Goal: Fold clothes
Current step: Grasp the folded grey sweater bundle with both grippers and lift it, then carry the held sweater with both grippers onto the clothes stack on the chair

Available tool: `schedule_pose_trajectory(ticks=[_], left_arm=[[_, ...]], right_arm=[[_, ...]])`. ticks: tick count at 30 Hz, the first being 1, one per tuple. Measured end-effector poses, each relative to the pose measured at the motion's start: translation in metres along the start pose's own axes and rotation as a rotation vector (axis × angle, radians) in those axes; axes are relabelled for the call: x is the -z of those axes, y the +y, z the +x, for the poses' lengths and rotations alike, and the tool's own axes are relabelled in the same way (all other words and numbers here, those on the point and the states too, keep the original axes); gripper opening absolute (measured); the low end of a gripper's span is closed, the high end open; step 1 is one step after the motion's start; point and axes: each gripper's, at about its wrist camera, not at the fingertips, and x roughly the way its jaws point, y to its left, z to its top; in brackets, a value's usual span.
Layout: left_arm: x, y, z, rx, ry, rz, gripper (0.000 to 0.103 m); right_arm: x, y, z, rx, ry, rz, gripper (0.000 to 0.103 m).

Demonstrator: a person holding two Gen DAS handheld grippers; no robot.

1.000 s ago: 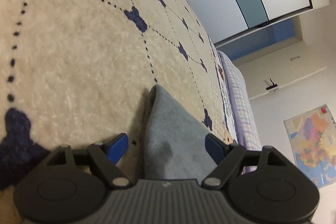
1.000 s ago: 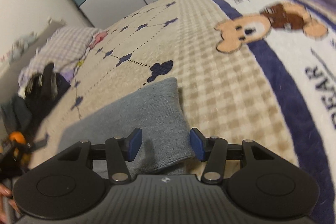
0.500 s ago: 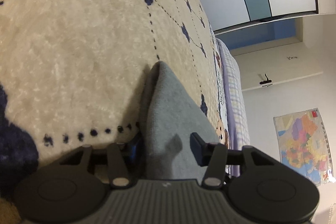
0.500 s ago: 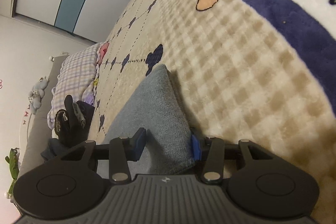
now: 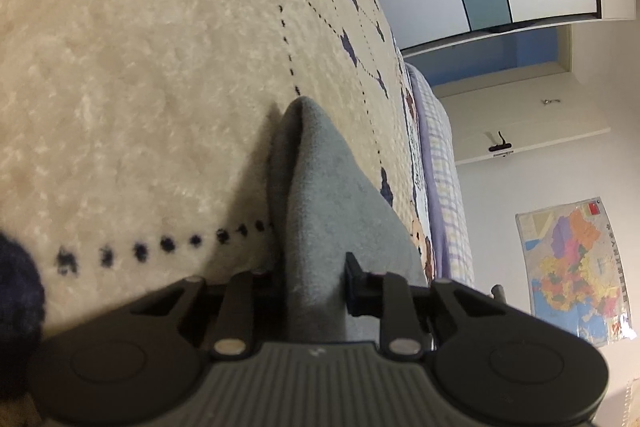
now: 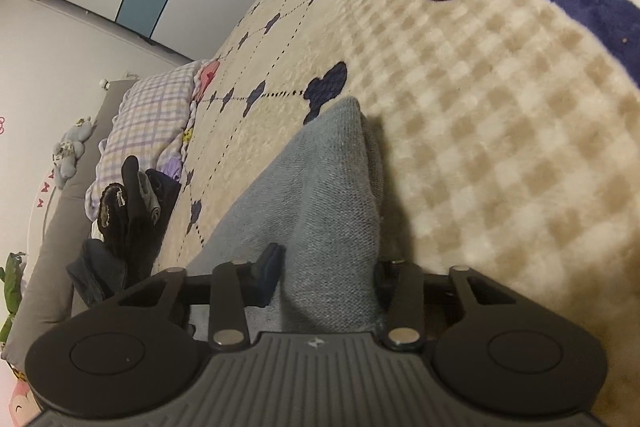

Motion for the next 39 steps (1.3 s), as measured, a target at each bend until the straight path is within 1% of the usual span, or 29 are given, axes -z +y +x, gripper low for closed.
schedule_pose_trajectory(ticks=[3,5,9,12,17,23,26,31,39], left_arm=[[0.000,-0.007,-0.001,-0.012,-0.007,0.025,0.023],[-0.001,-0.015,-0.003,-0.014,0.002,0.049,0.023],[-0.001,-0.034,-0.011,0.026,-0.001,0.089,0.022],[0.003,-0.052,-0.012,0.025,0.002,0.138,0.021],[0.013,-0.076,-0.013,0.020,0.021,0.194,0.020],[0.023,-0.115,0.000,0.062,0.041,0.233,0.020],[0.029,-0.138,0.010,0.091,0.057,0.253,0.020],[0.041,-0.182,0.046,0.141,0.101,0.293,0.020],[0.072,-0.243,0.109,0.208,0.204,0.318,0.020]], right_arm=[[0.005,0.005,-0.006,0.013,-0.027,-0.037,0.027],[0.008,0.007,-0.015,0.014,-0.043,-0.054,0.025],[0.009,0.016,-0.038,0.000,-0.075,-0.086,0.024],[0.008,0.021,-0.054,-0.014,-0.096,-0.099,0.024],[-0.003,0.028,-0.077,-0.035,-0.135,-0.094,0.024],[-0.025,0.028,-0.116,-0.035,-0.191,-0.093,0.024],[-0.038,0.025,-0.138,-0.027,-0.221,-0.093,0.024],[-0.066,0.012,-0.181,-0.010,-0.286,-0.096,0.024],[-0.106,-0.017,-0.253,0.069,-0.384,-0.100,0.024]])
